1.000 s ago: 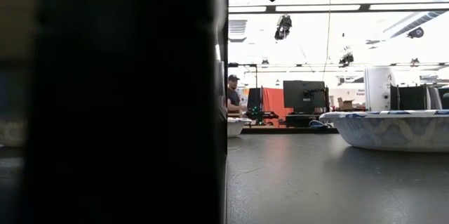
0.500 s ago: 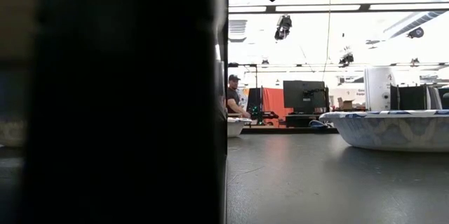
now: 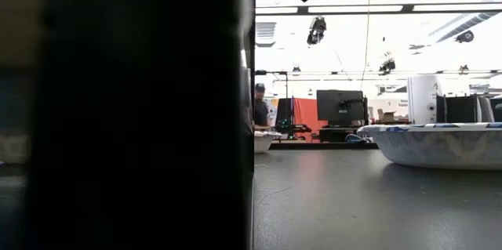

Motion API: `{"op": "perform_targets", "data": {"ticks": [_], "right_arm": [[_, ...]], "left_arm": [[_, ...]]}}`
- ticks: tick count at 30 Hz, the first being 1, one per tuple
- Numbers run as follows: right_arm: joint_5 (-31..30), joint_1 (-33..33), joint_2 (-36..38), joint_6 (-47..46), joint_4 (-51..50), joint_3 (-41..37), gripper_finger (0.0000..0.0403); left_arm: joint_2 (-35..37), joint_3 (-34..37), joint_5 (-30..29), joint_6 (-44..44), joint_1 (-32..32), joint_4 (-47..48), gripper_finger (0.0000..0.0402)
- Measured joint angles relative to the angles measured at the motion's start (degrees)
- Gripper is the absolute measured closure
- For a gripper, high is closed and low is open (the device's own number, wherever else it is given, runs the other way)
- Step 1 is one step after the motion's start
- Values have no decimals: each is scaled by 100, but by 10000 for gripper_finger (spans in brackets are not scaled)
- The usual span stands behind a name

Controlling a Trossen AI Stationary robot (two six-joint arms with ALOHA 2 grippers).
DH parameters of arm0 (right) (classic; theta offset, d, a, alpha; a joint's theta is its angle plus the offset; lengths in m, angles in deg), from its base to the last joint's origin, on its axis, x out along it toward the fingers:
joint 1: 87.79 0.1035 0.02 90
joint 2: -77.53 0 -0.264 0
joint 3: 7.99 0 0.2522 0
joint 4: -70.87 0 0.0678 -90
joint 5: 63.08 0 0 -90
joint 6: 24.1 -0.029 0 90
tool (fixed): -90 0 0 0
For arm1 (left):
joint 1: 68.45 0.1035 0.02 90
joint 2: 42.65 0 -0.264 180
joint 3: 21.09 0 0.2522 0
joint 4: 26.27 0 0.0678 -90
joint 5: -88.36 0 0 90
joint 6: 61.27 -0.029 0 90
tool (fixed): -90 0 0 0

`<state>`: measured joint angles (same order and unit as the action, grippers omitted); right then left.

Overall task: Place and stack bowls onto a shelf
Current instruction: Stack the red patterned bowl on top of the yellow patterned bowl on the shelf

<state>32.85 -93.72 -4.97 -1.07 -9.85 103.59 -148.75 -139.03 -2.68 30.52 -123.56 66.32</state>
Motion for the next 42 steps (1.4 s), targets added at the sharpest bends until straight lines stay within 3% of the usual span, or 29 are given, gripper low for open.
{"op": "perform_targets", "data": {"ticks": [17, 42], "right_arm": [[0, 0, 0, 2, 0, 0, 44], [0, 2, 0, 2, 0, 0, 44]], "left_arm": [[0, 0, -295, -291, 5, 73, 306], [0, -4, -223, -81, 79, 392, 305]]}}
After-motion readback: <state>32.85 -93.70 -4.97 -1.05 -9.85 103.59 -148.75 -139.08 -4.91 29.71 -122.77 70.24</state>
